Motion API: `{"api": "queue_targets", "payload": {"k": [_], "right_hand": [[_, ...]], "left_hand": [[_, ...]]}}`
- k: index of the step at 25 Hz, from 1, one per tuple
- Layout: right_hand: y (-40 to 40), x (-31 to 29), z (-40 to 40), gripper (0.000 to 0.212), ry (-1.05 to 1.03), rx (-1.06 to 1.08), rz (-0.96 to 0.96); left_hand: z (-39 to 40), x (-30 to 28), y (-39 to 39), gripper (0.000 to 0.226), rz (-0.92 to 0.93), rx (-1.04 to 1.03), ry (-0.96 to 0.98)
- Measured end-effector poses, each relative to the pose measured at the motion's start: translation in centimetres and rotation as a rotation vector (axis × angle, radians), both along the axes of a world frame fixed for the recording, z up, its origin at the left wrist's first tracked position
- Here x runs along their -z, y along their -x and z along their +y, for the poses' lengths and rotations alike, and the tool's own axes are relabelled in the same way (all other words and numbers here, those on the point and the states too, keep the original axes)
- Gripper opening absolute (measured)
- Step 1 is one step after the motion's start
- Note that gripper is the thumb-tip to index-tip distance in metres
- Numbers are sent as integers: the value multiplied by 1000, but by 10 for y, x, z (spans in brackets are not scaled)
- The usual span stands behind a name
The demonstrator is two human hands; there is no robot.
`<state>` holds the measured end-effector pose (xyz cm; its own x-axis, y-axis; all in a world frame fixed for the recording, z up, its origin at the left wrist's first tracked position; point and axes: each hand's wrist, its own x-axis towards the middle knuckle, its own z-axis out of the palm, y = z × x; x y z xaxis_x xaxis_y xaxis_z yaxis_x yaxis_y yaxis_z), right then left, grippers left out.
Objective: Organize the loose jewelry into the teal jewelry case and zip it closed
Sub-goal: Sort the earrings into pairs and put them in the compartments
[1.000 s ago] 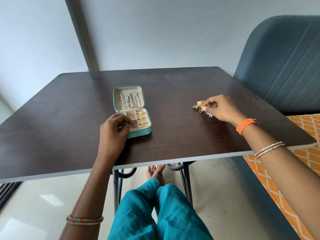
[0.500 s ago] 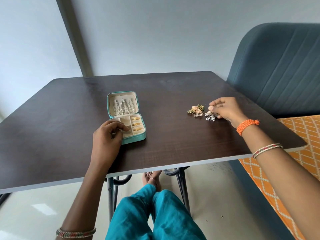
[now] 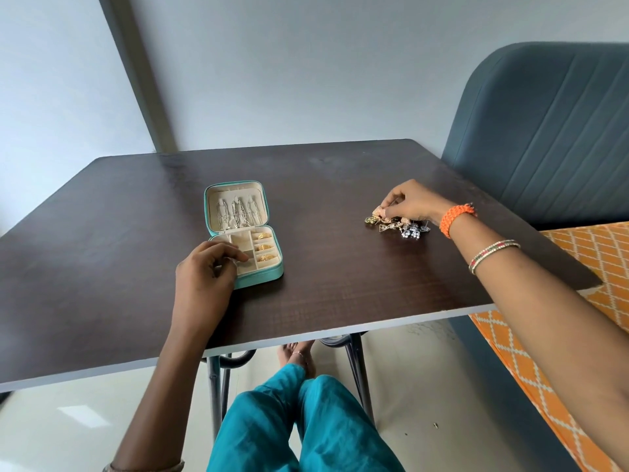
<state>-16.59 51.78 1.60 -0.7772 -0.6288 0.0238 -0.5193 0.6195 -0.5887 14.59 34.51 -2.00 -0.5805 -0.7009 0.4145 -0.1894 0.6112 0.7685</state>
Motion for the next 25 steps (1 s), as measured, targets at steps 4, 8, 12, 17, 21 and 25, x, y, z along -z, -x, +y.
{"api": "queue_targets", "payload": {"k": [4, 8, 12, 17, 21, 25], "right_hand": [[13, -1, 3, 4, 130, 47, -52], [15, 1, 8, 17, 115, 81, -62], [13, 1, 6, 12, 42, 114, 29], [1, -2, 0, 8, -23, 52, 129], [-1, 1, -9, 7, -35, 34, 166], [-4, 3, -16, 10, -105, 43, 201]], "left_hand": [[1, -1, 0, 29, -2, 1, -17], [1, -1, 0, 28, -8, 6, -20], [-1, 1, -1, 28, -12, 2, -3], [-1, 0, 0, 27, -8, 3, -2], [0, 0, -1, 28, -2, 14, -21], [0, 0, -1, 29, -1, 17, -22]]}}
